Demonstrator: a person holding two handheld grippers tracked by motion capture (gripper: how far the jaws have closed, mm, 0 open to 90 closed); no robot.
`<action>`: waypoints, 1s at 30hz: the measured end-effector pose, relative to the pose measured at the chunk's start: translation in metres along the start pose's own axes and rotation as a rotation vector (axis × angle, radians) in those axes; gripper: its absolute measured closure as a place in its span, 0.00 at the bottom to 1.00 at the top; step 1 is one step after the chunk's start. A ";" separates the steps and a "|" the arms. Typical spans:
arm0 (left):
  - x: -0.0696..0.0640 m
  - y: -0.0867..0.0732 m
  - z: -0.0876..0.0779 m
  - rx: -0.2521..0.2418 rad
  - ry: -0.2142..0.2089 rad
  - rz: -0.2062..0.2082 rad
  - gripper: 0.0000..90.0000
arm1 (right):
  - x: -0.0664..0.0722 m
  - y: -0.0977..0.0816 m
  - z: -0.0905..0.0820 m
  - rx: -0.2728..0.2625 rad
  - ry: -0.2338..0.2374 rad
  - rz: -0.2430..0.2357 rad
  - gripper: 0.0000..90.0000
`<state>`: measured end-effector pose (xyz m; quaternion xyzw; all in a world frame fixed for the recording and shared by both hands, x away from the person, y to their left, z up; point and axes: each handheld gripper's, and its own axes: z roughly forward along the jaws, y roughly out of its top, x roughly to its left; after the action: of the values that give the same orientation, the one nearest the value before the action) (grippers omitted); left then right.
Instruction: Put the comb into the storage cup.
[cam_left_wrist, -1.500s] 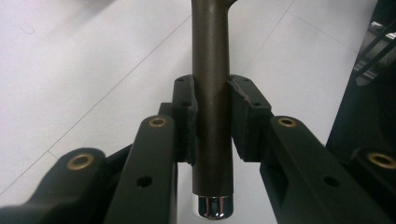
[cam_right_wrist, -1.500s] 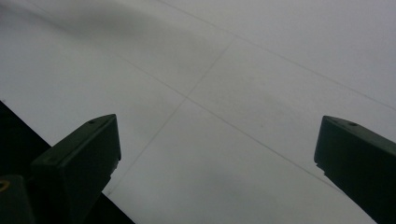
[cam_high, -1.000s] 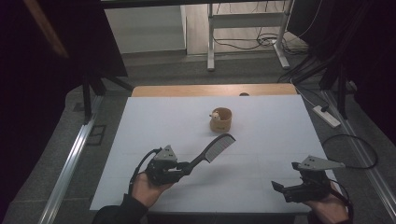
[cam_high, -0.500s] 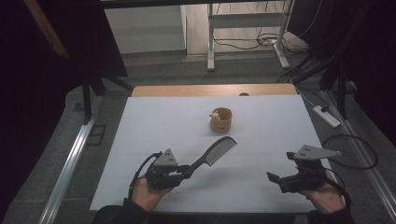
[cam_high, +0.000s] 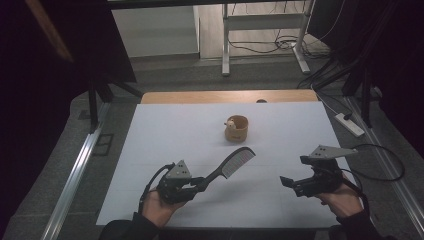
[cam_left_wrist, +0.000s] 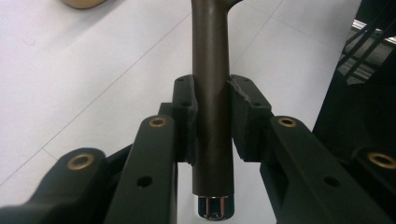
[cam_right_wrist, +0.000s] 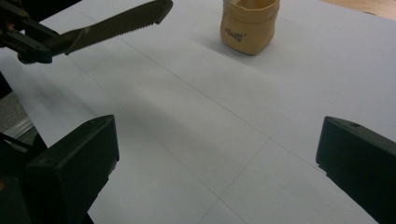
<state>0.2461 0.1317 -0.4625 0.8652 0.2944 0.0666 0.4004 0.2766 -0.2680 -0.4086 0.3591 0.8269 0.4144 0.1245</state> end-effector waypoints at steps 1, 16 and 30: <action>0.000 0.000 0.000 0.003 -0.001 0.003 0.80 | -0.001 0.002 0.001 0.002 0.005 0.004 0.00; -0.002 0.001 -0.001 -0.008 -0.007 0.016 0.80 | 0.003 0.026 0.025 0.002 0.109 0.045 0.00; -0.004 0.002 0.000 -0.010 -0.015 0.028 0.80 | 0.006 0.045 0.049 0.041 0.175 0.079 0.00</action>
<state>0.2436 0.1283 -0.4611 0.8676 0.2790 0.0669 0.4061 0.3189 -0.2169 -0.4034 0.3560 0.8283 0.4317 0.0278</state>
